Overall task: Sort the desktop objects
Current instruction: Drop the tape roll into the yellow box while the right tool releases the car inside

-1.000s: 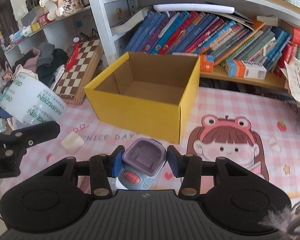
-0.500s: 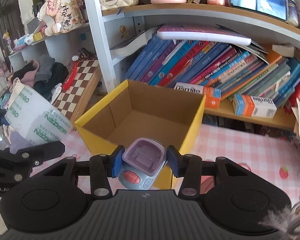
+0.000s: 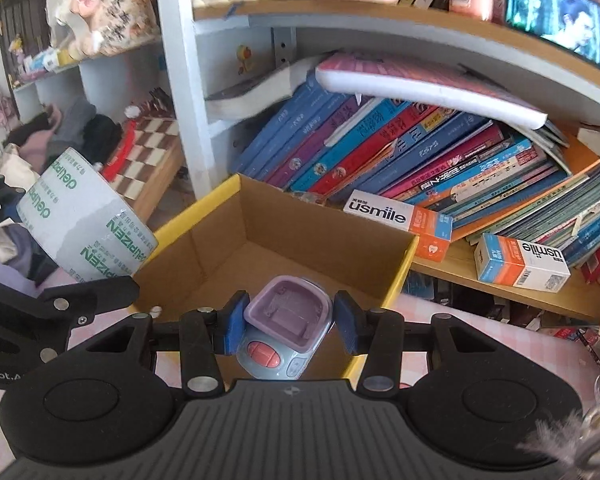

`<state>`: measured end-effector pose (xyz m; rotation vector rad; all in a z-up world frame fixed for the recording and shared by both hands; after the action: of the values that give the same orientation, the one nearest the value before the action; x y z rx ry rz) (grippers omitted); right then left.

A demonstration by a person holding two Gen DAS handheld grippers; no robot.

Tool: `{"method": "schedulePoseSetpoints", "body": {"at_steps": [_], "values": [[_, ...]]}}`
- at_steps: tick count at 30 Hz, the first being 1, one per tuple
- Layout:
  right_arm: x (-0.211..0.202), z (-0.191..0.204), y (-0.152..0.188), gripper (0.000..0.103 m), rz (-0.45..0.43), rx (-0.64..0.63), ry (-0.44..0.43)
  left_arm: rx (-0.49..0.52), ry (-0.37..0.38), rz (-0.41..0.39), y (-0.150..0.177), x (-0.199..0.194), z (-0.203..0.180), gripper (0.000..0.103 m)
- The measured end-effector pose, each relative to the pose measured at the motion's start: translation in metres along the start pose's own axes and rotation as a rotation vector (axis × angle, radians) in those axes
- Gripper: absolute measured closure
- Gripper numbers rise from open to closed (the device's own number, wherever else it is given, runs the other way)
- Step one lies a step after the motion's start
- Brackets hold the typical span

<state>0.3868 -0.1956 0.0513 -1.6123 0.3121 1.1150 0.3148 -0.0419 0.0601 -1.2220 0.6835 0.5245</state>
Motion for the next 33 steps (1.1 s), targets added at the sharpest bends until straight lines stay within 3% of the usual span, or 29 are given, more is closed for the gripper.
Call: {"method": "schedulePoseSetpoints", "body": {"at_steps": [7, 12, 19, 22, 23, 24, 33], "values": [[0.048, 0.004, -0.008, 0.059, 0.074, -0.128, 0.016, 0.084, -0.047, 0.059, -0.010, 0.039, -0.001, 0.017], [0.074, 0.002, -0.015, 0.059, 0.108, -0.165, 0.022, 0.077, -0.040, 0.104, -0.014, 0.064, 0.002, 0.017], [0.102, 0.005, -0.013, 0.059, 0.169, -0.234, 0.006, 0.154, -0.037, 0.192, -0.011, 0.102, -0.004, 0.017], [0.112, 0.005, -0.011, 0.068, 0.198, -0.267, 0.019, 0.156, -0.017, 0.233, -0.007, 0.115, -0.004, 0.017], [0.115, 0.006, -0.010, 0.077, 0.209, -0.284, 0.024, 0.159, -0.009, 0.247, -0.006, 0.118, -0.004, 0.017], [0.117, 0.005, -0.010, 0.077, 0.216, -0.288, 0.023, 0.162, -0.005, 0.261, -0.004, 0.122, -0.004, 0.017], [0.120, 0.002, -0.011, 0.077, 0.219, -0.308, 0.010, 0.054, 0.065, 0.342, 0.006, 0.136, 0.009, 0.018]]}}
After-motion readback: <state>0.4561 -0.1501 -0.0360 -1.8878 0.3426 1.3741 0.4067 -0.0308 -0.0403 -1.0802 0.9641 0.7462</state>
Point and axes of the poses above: each gripper's, at about its wrist camera, not at the fingertips, and x roughly the way its jaws point, z to its left, y to its underside, the point moved 1 cm from there along x, roughly the way its jaws point, and after that the axes turned 10 degrees about z, right-handed, at the moved point
